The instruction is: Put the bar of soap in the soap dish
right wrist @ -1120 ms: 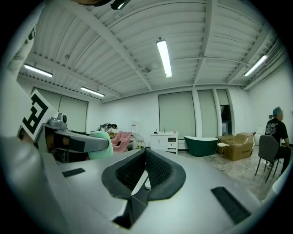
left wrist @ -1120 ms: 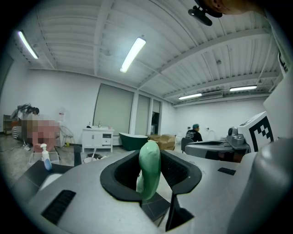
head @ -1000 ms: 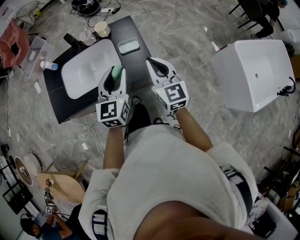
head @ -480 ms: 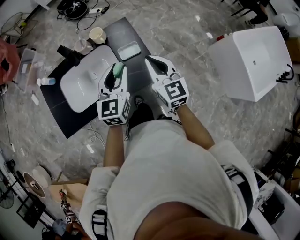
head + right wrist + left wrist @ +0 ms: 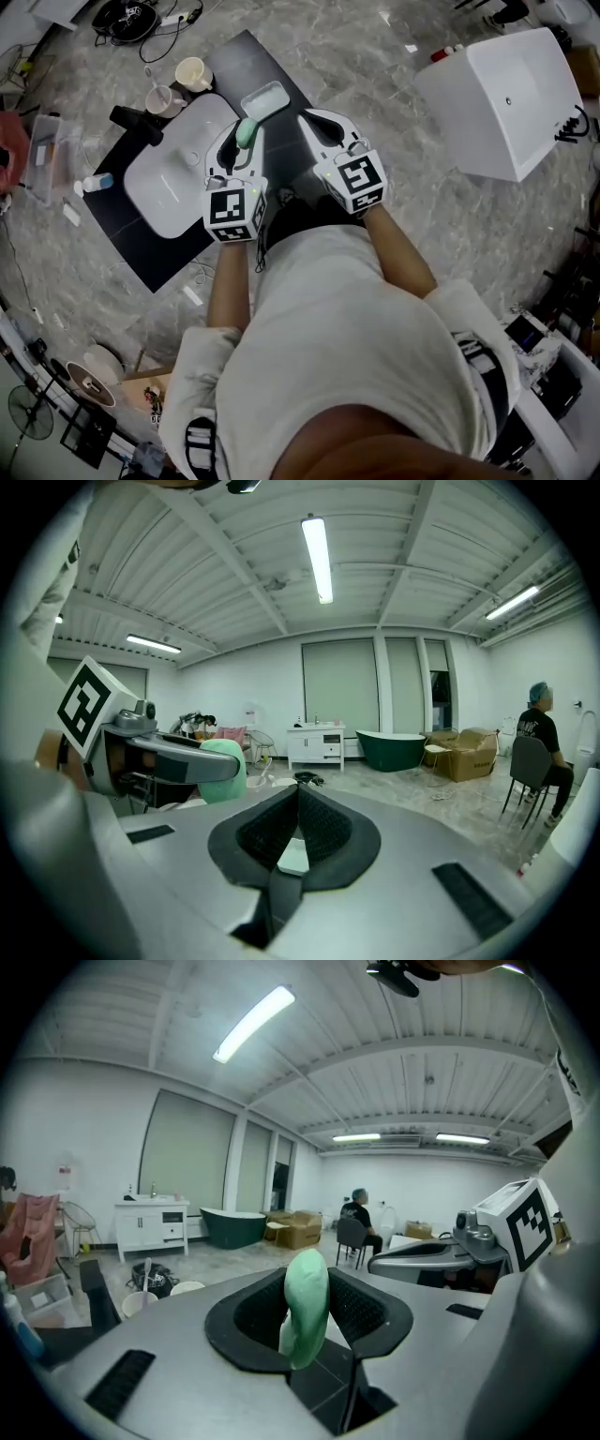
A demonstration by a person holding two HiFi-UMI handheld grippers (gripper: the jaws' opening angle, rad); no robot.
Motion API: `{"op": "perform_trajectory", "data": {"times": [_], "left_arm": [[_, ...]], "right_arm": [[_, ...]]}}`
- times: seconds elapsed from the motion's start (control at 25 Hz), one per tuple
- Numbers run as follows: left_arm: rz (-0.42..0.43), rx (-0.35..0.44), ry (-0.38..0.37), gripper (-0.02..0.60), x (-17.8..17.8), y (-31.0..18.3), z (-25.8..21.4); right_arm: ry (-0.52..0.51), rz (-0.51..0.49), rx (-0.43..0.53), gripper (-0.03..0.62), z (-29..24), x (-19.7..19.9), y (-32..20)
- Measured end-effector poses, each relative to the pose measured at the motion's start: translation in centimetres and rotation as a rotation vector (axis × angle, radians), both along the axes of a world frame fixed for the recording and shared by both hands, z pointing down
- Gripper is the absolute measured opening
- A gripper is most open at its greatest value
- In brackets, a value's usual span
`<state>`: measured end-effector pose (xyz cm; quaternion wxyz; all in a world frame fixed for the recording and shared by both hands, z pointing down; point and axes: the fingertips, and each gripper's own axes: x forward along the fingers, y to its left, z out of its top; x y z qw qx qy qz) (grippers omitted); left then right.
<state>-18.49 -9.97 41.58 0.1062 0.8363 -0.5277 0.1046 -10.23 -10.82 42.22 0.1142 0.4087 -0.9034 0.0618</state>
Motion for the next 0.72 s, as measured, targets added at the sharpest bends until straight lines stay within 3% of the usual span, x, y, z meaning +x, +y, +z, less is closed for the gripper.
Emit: {"op": "perform_trajectory", "data": {"times": [0.36, 0.72], "left_arm": [[0.016, -0.060, -0.072, 0.143, 0.5, -2.5, 3.5], [-0.025, -0.124, -0.173, 0.143, 1.1, -5.0, 6.6]], "right_arm": [[0.012, -0.022, -0.040, -0.006, 3.1, 0.4, -3.5], [0.029, -0.145, -0.088, -0.006, 5.8, -0.2, -6.6]]}}
